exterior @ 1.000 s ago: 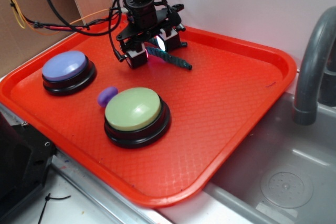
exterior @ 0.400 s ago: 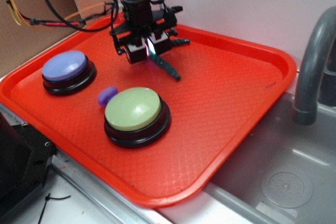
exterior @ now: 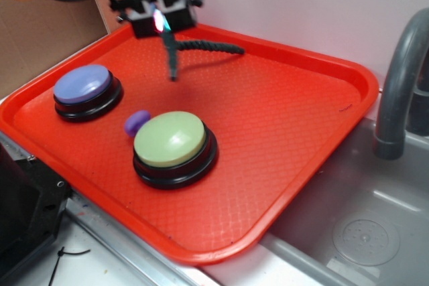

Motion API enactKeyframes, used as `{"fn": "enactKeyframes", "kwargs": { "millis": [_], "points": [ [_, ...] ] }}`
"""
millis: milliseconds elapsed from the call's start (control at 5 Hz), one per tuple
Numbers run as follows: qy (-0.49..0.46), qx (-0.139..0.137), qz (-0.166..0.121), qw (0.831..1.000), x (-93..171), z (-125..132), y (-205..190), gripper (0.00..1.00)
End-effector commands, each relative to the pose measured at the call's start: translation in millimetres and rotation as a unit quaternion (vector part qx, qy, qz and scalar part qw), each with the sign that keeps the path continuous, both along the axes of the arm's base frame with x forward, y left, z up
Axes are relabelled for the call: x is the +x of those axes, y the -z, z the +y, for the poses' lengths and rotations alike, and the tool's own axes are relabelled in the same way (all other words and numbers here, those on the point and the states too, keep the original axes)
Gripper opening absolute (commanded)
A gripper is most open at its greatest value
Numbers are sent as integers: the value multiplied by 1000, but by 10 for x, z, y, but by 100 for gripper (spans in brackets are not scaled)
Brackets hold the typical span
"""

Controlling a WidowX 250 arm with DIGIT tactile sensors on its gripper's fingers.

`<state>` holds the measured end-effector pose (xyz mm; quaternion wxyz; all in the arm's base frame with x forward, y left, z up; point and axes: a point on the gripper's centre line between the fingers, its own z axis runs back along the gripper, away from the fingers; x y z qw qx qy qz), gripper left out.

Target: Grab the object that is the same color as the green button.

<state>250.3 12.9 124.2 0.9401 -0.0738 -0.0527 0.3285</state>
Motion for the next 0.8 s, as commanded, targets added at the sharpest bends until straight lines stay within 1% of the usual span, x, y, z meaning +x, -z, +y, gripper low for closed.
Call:
{"fn": "enactKeyframes", "kwargs": {
  "millis": [0, 200, 400, 600],
  "points": [
    [216, -14, -74, 974, -294, 265, -742, 0],
    [253, 15, -91, 963, -383, 256, -892, 0],
    [235, 4, -95, 967, -392, 251, -837, 0],
    [230, 34, -75, 970, -360, 256, -808, 0]
  ]
}}
